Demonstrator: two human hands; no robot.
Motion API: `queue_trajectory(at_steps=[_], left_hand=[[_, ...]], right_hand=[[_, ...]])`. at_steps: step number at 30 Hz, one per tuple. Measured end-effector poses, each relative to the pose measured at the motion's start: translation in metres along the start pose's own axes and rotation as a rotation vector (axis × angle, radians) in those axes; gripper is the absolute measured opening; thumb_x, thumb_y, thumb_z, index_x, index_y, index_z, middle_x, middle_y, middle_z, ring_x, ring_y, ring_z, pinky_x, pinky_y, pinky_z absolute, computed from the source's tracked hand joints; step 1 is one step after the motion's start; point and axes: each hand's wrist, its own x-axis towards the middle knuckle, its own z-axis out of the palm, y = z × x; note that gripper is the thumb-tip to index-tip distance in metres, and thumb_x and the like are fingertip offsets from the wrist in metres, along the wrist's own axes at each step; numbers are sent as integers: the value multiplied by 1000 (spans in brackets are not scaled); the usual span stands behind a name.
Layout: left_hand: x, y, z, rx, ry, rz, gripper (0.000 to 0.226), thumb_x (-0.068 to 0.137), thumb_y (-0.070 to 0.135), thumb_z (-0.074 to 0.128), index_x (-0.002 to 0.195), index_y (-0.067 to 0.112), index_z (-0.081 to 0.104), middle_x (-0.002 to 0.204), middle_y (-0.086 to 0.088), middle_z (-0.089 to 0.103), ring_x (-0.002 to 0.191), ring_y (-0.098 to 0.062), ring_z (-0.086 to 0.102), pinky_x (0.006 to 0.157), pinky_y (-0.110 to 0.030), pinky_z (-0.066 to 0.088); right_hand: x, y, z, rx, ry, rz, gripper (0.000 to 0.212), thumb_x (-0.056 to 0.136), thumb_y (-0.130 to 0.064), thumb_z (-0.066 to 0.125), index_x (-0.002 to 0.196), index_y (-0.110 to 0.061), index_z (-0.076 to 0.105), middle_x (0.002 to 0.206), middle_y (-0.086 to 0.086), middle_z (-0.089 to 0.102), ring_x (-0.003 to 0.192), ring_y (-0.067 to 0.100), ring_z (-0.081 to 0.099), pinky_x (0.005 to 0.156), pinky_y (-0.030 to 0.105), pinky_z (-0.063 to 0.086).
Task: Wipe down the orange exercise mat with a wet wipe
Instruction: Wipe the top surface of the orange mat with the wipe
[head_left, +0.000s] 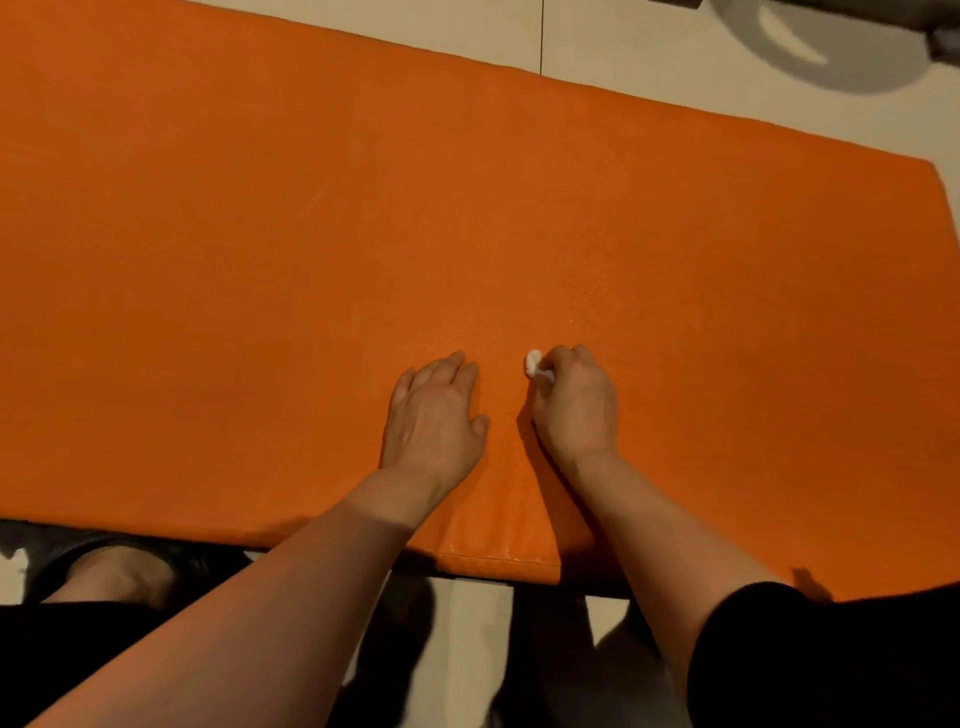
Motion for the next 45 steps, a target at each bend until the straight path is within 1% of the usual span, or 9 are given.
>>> queue_trajectory(at_steps=[4,10,16,20,22,27,33,39,45], left_hand=[[15,1,-1,-1,68,-25,52,92,25,56,142,20,43,150,1,37,138,-19,30,116,-34,16],[43,-2,-3,33,62,-26,58,94,29,56,147,19,36,152,-2,34,138,-22,28,116,-37,19],[56,-1,0,5,96,-42,55,95,24,56,146,19,38,154,-3,32,141,-22,25,117,-40,16],[66,3,2,-1,117,-54,56,95,26,55,148,22,35,155,-1,30,141,-20,23,118,-41,12],[73,4,3,-9,125,-59,56,94,25,55,147,21,37,154,-1,31,141,-21,24,118,-43,13],[95,12,2,-53,147,-82,56,90,17,57,144,21,42,152,-2,34,140,-21,26,117,-44,14],[119,19,1,-47,181,-92,59,91,23,59,146,20,38,152,-2,32,140,-22,25,117,-44,13],[130,21,4,-84,216,-106,57,86,19,62,141,20,45,149,-3,37,139,-23,29,116,-49,16],[140,17,-2,-35,212,-83,59,91,27,61,145,21,40,152,-1,34,140,-21,26,117,-46,14]], right_hand=[[-5,-24,19,28,-129,-321,8,86,-8,59,93,-5,60,96,14,55,84,34,56,62,33,29],[45,12,9,-14,167,91,15,93,-8,52,103,-4,62,104,14,56,87,33,56,62,30,26],[38,-9,28,106,-8,-312,6,81,0,62,88,-2,62,88,17,55,74,38,56,57,33,30],[77,15,19,146,211,13,11,90,-3,54,94,0,64,96,17,57,80,37,55,62,30,25],[78,6,22,182,250,54,13,90,-3,54,95,-1,65,98,17,58,83,36,56,63,29,26],[74,-10,33,213,56,-366,21,80,-14,45,83,-4,63,82,15,56,72,34,56,56,32,37],[142,23,14,154,332,49,14,90,-6,53,94,-2,66,99,19,58,88,37,55,65,32,27],[118,0,27,228,54,-460,14,83,-9,55,87,-3,67,85,15,58,75,36,58,60,37,43],[175,27,8,149,312,-2,18,91,-11,54,103,-6,66,106,18,58,91,37,56,64,29,25]])
